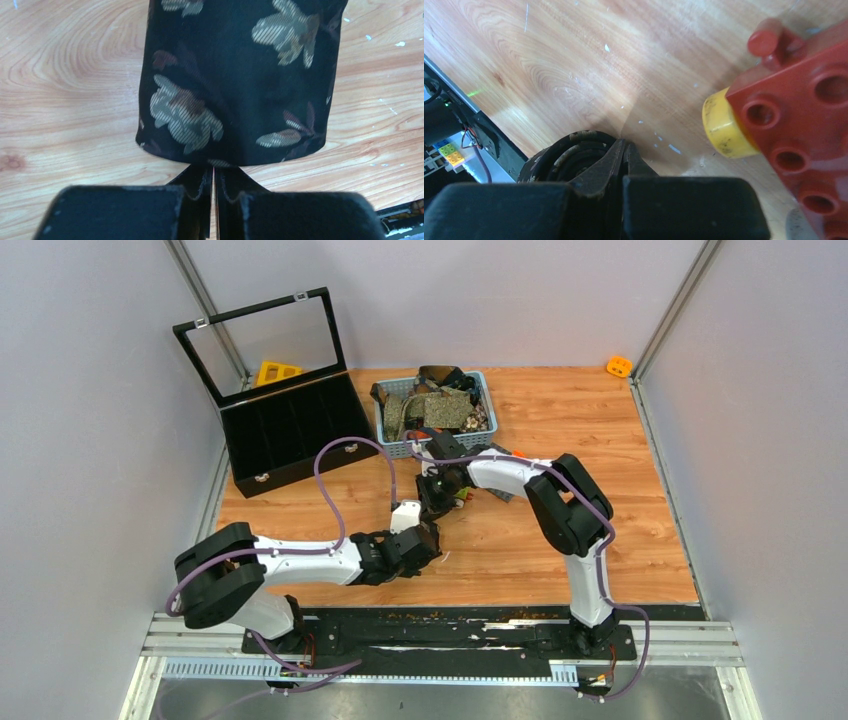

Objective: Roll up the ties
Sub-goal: Roll the tie at the center of the board.

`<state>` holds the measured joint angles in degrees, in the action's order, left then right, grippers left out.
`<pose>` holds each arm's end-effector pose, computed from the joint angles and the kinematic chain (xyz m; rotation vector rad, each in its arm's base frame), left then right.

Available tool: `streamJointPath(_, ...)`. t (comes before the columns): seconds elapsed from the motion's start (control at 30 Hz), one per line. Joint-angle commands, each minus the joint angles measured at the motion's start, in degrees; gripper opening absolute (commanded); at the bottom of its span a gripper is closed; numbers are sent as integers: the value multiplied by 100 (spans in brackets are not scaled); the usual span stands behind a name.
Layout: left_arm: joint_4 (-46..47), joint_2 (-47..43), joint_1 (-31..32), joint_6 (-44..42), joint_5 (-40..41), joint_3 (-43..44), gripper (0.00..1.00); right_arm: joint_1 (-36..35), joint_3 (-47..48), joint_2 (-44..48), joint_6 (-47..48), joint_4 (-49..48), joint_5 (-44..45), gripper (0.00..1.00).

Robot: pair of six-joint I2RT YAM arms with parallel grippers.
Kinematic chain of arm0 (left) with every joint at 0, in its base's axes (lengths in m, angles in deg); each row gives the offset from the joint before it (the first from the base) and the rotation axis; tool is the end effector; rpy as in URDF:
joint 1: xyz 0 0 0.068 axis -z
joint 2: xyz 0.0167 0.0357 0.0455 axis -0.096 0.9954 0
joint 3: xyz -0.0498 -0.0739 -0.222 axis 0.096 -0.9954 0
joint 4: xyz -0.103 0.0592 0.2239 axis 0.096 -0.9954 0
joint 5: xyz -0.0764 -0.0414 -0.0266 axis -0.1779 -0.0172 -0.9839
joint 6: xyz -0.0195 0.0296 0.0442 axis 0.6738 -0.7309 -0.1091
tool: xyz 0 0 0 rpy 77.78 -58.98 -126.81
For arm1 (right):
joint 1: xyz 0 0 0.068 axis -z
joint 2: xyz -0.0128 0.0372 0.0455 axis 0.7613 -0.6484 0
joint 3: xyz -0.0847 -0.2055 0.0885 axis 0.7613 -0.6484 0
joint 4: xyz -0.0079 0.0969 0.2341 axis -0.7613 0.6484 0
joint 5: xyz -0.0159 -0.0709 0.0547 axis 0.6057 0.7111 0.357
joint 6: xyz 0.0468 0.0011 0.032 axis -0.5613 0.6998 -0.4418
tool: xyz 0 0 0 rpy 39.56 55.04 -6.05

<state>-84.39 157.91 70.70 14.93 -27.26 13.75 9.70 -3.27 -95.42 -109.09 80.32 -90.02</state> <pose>0.1225 -0.2248 0.1217 0.0980 2.4816 -0.3133 0.2870 0.2644 0.1112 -0.6521 2.8452 0.9166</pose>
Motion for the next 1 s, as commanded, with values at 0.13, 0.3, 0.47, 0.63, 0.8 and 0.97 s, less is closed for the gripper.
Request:
streamJointPath(0.13, 367, 277, -49, 221, 137, 100, 6, -176, -548, 400, -446, -118, 138, 0)
streamJointPath(0.3, 444, 341, -57, 279, 188, 100, 6, -178, -749, 576, -700, -181, 197, 0)
streamJointPath(0.47, 511, 341, -72, 291, 279, 53, 6, -203, -954, 781, -905, -361, 9, 0)
streamJointPath(0.63, 597, 323, -76, 275, 290, 17, 7, -222, -1146, 838, -984, -496, -18, 0)
streamJointPath(0.8, 251, 179, -76, 187, 223, 6, 17, -157, -1119, 768, -766, -348, 255, 0)
streamJointPath(0.97, -348, -15, -74, -143, -81, 7, 33, 41, -816, 710, -453, -64, 592, 0)
